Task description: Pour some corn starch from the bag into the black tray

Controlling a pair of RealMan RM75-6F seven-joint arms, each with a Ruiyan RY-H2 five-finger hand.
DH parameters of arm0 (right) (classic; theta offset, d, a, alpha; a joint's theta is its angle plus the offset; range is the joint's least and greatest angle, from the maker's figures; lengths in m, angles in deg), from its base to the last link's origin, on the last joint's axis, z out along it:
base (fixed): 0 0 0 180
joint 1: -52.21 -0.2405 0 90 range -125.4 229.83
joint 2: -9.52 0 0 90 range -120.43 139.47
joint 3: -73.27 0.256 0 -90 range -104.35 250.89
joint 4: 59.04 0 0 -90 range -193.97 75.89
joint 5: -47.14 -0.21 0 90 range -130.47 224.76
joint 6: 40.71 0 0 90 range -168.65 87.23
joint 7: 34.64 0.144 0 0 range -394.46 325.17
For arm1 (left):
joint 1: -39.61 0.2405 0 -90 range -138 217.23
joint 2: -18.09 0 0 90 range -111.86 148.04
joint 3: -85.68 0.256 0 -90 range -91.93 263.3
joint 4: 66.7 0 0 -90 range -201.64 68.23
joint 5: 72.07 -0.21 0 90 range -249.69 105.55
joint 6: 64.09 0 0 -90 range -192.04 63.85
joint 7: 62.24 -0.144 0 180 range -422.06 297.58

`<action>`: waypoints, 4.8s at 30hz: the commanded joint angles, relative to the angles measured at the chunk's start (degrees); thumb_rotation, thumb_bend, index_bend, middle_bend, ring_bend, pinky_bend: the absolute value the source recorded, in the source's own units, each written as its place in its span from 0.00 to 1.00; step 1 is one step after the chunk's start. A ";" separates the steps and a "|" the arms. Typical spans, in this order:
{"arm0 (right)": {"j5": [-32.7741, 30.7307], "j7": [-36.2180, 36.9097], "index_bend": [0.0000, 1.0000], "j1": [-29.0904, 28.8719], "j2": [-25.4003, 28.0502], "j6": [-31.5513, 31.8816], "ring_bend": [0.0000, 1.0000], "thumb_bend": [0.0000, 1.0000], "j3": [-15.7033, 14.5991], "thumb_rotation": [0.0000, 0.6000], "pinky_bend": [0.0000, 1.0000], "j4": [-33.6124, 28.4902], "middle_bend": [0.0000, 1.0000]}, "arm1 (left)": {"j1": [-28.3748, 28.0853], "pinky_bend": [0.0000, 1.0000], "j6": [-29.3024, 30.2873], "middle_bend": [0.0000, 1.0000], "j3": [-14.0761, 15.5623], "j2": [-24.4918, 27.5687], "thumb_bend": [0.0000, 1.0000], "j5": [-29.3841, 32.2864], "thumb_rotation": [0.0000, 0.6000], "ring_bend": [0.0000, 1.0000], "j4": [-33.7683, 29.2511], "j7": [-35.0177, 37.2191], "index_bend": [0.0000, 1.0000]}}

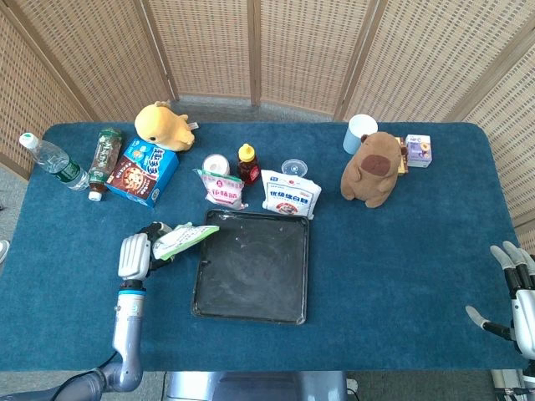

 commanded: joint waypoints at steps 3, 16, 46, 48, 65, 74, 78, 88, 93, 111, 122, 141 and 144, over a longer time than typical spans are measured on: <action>-0.07 -0.04 0.08 -0.06 -0.03 -0.13 0.00 0.06 0.00 1.00 0.00 -0.06 0.00 | 0.54 0.48 0.79 0.46 1.63 4.12 0.34 -2.65 1.00 0.45 -3.29 1.52 0.48; 0.04 0.20 0.08 0.01 0.12 -0.05 0.00 0.06 -0.05 1.00 0.00 -0.23 0.00 | -3.79 0.48 -3.17 0.48 5.57 23.91 0.34 -12.33 1.00 0.47 -18.98 -10.51 0.51; -0.15 1.29 0.08 0.04 0.51 -0.17 0.00 0.06 -0.01 1.00 0.00 -0.05 0.00 | -16.86 0.50 -14.24 0.51 4.49 32.27 0.34 -12.84 1.00 0.49 -27.09 -44.73 0.55; -0.02 1.33 0.08 0.06 0.52 -0.09 0.00 0.06 -0.03 1.00 0.00 -0.13 0.00 | -17.32 0.50 -13.94 0.52 4.84 32.14 0.34 -13.84 1.00 0.49 -26.57 -46.81 0.56; 0.10 1.70 0.08 0.18 0.76 0.09 0.00 0.06 -0.06 1.00 0.00 -0.06 0.00 | -20.21 0.50 -13.74 0.57 6.33 31.65 0.33 -18.10 1.00 0.52 -28.18 -55.39 0.63; -0.01 1.47 0.08 0.11 0.58 -0.07 0.00 0.06 -0.06 1.00 0.00 0.05 0.00 | -18.30 0.50 -11.11 0.57 6.40 30.00 0.33 -15.11 1.00 0.52 -27.63 -47.96 0.63; -0.07 1.20 0.08 0.04 0.44 -0.24 0.00 0.06 -0.09 1.00 0.00 0.11 0.00 | -16.23 0.50 -8.40 0.57 6.44 28.90 0.33 -13.36 1.00 0.52 -26.52 -38.96 0.63; -0.32 -0.18 0.08 -0.22 -0.31 -0.68 0.00 0.06 -0.12 1.00 0.00 0.29 0.00 | -9.84 0.50 -2.88 0.57 7.64 24.99 0.33 -9.30 1.00 0.52 -19.68 -13.22 0.63; -0.32 -0.84 0.08 -0.31 -0.63 -0.90 0.00 0.06 -0.23 1.00 0.00 0.35 0.00 | -7.64 0.50 -1.33 0.57 7.34 22.02 0.33 -7.62 1.00 0.52 -14.50 -2.93 0.63; -1.05 -2.48 0.08 -0.69 -1.67 -1.76 0.00 0.06 -0.29 1.00 0.00 0.83 0.00 | -6.58 0.26 -6.72 0.05 10.78 16.25 0.18 -9.43 1.00 0.17 -2.17 19.04 0.07; -0.84 -2.73 0.08 -0.75 -1.82 -1.94 0.00 0.06 -0.50 1.00 0.00 0.86 0.00 | -3.81 0.12 0.46 0.00 13.20 17.48 0.00 -14.42 0.80 0.00 -0.27 21.31 0.00; -0.07 -3.99 0.08 -0.84 -2.33 -2.14 0.00 0.06 -1.02 1.00 0.00 0.66 0.00 | 3.35 0.09 9.05 0.00 17.74 34.39 0.00 -18.41 0.74 0.00 -11.36 22.94 0.00; 0.08 -4.13 0.08 -0.83 -2.37 -2.02 0.00 0.06 -1.04 1.00 0.00 0.63 0.00 | 4.67 0.09 9.65 0.00 17.21 36.13 0.00 -16.95 0.74 0.00 -11.54 19.57 0.00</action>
